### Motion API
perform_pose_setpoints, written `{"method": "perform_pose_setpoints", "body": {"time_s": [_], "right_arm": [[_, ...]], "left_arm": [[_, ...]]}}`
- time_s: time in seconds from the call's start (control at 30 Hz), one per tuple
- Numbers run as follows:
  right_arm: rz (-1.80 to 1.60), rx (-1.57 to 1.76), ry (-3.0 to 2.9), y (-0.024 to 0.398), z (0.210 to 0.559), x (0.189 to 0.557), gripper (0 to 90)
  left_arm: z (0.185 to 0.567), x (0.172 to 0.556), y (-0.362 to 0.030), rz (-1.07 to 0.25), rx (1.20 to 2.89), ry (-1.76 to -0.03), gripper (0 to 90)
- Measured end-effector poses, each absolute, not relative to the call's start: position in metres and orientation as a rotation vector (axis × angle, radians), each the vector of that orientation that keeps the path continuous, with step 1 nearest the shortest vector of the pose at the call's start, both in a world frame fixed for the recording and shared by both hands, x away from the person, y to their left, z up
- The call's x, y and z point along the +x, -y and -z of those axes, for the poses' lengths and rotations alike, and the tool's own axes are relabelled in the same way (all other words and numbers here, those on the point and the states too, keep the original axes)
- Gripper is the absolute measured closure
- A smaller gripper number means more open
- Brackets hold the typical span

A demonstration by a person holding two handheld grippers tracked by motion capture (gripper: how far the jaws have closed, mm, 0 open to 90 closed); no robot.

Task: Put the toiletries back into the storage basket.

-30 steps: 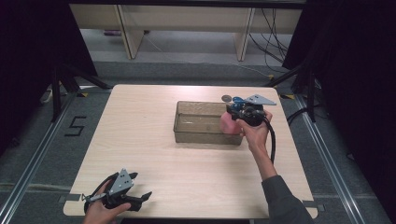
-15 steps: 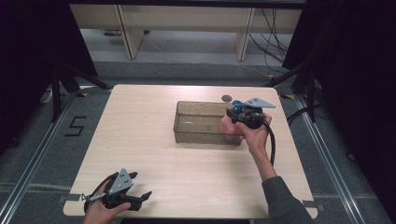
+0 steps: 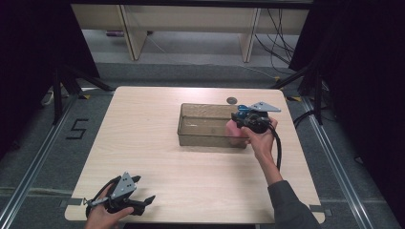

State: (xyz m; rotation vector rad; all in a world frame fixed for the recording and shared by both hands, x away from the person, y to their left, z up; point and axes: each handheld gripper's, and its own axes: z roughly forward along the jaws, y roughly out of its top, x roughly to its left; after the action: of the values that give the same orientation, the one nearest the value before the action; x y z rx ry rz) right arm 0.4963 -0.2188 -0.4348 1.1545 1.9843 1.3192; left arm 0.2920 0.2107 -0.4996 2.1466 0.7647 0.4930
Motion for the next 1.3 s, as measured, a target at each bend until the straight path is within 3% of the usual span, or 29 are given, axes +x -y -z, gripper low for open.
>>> {"method": "perform_pose_setpoints", "body": {"time_s": [0.4,0.53,0.83,1.3], "right_arm": [[-1.301,1.156,-1.994,0.217,0.437,0.493,51.9],[-1.333,1.209,-1.966,0.218,0.436,0.494,36.8],[-1.408,1.287,-1.947,0.222,0.431,0.482,23.0],[-1.444,1.285,-1.942,0.233,0.425,0.462,20.0]], "left_arm": [[0.501,0.290,-0.209,-0.471,2.131,-0.775,15.2],[0.500,0.291,-0.209,-0.474,2.126,-0.777,15.2],[0.501,0.291,-0.210,-0.479,2.132,-0.768,15.1],[0.500,0.291,-0.210,-0.478,2.141,-0.768,15.2]]}}
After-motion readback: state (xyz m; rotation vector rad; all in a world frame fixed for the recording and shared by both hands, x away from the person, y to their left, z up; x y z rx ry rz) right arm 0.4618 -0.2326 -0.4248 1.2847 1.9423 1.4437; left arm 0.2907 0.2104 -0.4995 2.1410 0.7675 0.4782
